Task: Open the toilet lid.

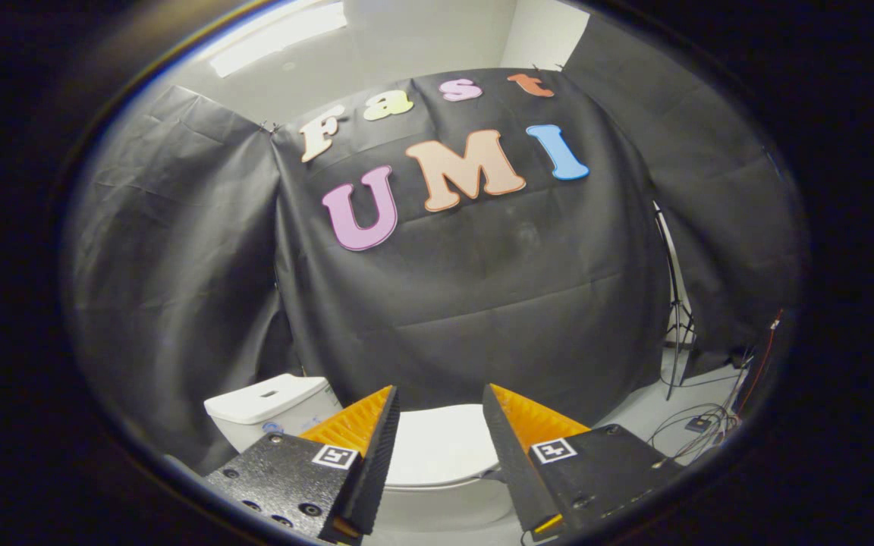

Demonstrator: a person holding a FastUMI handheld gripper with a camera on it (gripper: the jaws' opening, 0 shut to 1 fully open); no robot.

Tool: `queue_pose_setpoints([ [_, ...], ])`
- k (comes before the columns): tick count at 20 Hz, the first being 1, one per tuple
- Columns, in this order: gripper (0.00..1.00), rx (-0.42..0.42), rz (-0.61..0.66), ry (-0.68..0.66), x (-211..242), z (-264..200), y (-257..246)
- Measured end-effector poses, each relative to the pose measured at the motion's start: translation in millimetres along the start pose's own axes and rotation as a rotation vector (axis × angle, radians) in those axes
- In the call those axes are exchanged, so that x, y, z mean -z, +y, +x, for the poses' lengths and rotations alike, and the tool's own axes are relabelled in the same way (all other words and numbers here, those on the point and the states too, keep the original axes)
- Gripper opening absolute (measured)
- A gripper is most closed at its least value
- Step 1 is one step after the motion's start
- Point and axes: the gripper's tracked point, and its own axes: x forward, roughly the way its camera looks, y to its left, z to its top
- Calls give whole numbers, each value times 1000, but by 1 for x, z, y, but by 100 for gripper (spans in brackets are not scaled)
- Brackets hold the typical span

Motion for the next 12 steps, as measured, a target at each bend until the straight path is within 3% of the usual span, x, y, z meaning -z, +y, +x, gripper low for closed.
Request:
queue_pose_setpoints([
  [7,68,3,101,-4,13,9,-11],
  [12,67,72,228,-42,21,14,-35],
])
